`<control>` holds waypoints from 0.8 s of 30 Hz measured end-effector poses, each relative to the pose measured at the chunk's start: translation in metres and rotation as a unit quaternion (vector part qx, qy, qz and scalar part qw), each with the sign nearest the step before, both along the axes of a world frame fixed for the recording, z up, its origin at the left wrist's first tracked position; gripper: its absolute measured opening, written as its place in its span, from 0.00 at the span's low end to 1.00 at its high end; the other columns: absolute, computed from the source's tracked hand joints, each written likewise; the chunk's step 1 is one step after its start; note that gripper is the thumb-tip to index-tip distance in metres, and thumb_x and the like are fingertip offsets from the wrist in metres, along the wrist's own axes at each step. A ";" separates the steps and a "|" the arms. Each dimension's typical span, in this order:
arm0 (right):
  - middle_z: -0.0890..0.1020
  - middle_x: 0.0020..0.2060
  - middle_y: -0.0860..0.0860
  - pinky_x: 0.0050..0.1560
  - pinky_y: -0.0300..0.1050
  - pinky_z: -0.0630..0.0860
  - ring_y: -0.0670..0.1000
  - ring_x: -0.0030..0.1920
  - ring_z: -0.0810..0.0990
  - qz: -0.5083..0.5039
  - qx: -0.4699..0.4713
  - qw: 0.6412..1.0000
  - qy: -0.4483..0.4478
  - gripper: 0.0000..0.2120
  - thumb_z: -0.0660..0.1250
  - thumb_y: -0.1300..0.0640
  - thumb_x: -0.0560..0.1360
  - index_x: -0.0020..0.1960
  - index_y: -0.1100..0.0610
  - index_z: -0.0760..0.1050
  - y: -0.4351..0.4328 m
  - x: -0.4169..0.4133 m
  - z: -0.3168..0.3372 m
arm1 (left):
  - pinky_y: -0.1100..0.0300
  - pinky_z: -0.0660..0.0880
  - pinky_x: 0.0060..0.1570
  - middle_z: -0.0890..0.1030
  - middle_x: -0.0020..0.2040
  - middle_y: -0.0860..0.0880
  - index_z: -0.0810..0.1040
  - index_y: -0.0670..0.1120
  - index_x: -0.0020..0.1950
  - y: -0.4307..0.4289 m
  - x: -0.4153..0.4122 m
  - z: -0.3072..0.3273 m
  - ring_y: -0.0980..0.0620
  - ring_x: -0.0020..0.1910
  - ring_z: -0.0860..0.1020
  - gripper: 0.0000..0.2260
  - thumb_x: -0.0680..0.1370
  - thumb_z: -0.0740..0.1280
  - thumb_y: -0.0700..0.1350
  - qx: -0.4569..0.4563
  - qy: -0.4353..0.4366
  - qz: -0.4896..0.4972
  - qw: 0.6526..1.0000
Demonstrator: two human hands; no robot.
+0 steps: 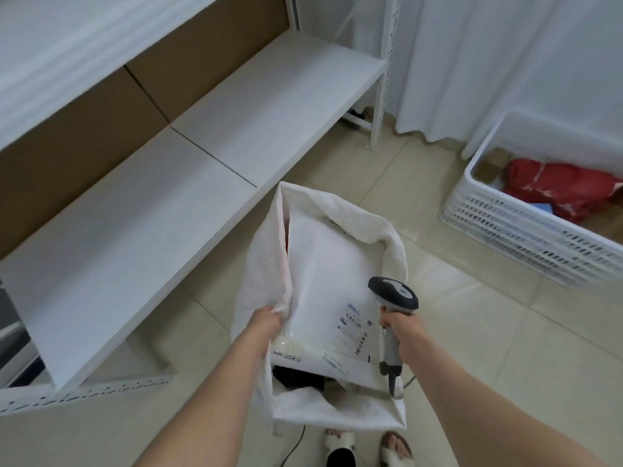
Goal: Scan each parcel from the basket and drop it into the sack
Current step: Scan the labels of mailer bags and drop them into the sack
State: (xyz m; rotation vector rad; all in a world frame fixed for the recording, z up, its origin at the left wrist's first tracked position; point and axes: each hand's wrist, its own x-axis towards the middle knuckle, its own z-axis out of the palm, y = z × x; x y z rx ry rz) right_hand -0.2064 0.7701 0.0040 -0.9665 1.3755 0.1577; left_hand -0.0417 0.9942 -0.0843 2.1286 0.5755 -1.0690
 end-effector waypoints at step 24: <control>0.77 0.37 0.53 0.50 0.51 0.74 0.52 0.36 0.73 -0.080 -0.040 0.989 -0.115 0.13 0.63 0.75 0.71 0.37 0.59 0.75 -0.044 0.002 0.125 | 0.52 0.73 0.51 0.79 0.56 0.37 0.78 0.39 0.55 -0.073 0.028 0.249 0.41 0.50 0.76 0.13 0.78 0.56 0.36 0.036 -0.292 0.048 0.954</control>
